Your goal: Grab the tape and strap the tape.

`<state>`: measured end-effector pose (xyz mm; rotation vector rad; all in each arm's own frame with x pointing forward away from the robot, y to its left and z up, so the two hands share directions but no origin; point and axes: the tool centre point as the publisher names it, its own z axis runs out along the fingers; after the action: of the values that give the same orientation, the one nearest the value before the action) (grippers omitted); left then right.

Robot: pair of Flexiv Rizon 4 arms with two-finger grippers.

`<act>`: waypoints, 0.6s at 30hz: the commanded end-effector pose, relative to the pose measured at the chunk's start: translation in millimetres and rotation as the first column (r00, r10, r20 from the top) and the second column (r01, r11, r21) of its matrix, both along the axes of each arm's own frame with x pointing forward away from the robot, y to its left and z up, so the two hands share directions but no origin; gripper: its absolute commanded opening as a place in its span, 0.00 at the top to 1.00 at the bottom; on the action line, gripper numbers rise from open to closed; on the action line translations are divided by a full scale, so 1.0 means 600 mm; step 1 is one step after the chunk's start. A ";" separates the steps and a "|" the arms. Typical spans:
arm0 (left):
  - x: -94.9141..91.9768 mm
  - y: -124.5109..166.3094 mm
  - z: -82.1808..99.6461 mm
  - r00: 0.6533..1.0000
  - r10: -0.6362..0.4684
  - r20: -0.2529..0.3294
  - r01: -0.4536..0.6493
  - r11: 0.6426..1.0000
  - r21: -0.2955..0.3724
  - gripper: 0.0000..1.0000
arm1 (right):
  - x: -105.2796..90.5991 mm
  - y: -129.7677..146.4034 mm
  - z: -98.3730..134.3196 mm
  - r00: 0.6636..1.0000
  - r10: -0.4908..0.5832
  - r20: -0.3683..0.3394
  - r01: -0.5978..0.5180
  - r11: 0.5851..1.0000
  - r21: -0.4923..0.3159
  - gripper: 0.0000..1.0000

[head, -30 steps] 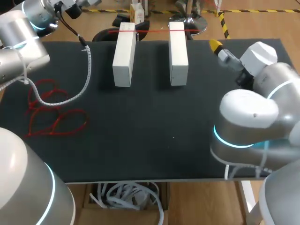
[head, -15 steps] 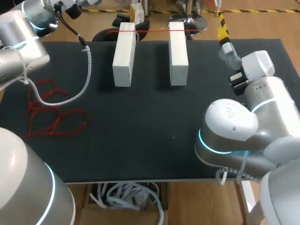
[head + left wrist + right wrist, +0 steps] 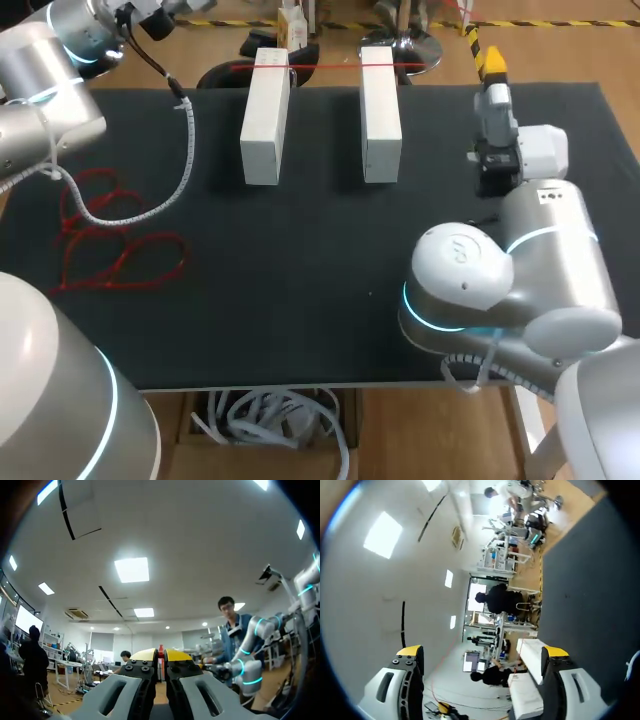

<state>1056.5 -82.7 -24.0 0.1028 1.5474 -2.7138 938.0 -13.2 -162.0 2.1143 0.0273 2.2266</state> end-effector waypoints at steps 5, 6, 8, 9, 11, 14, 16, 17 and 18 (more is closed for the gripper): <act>0.000 0.000 -0.001 1.000 0.001 0.001 -0.001 1.000 -0.001 1.00 | 0.020 0.010 0.006 0.997 0.046 0.057 -0.070 0.805 0.589 0.00; 0.000 0.000 -0.001 1.000 0.001 0.001 -0.001 1.000 -0.001 1.00 | 0.023 0.011 0.009 0.997 0.045 0.058 -0.071 0.804 0.590 0.00; 0.000 0.000 -0.001 1.000 0.001 0.001 -0.001 1.000 -0.001 1.00 | 0.028 0.014 0.015 0.997 0.045 0.063 -0.073 0.801 0.594 0.00; 0.000 0.000 -0.001 1.000 0.001 0.001 -0.001 1.000 -0.001 1.00 | 0.030 0.016 0.019 0.997 0.045 0.070 -0.078 0.799 0.596 0.00; 0.000 0.000 -0.001 1.000 0.001 0.001 -0.001 1.000 -0.001 1.00 | 0.037 0.019 0.030 0.995 0.044 0.088 -0.088 0.791 0.605 0.00; 0.000 0.000 -0.001 1.000 0.001 0.001 -0.001 1.000 -0.001 1.00 | 0.044 0.024 0.043 0.995 0.037 0.097 -0.088 0.798 0.596 0.00; 0.000 0.000 -0.001 1.000 0.001 0.001 -0.001 1.000 -0.001 1.00 | 0.047 0.027 0.060 0.993 0.029 0.116 -0.091 0.812 0.577 0.00; 0.000 0.000 -0.001 1.000 0.001 0.001 -0.001 1.000 -0.001 1.00 | 0.048 0.028 0.067 0.993 0.020 0.114 -0.081 0.820 0.566 0.00; 0.000 0.000 -0.001 1.000 0.001 0.001 -0.001 1.000 -0.001 1.00 | 0.049 0.028 0.072 0.994 0.015 0.111 -0.075 0.825 0.560 0.00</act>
<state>1056.5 -82.7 -24.0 0.1029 1.5475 -2.7138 959.7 -3.3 -119.2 2.2839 -0.6669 2.6121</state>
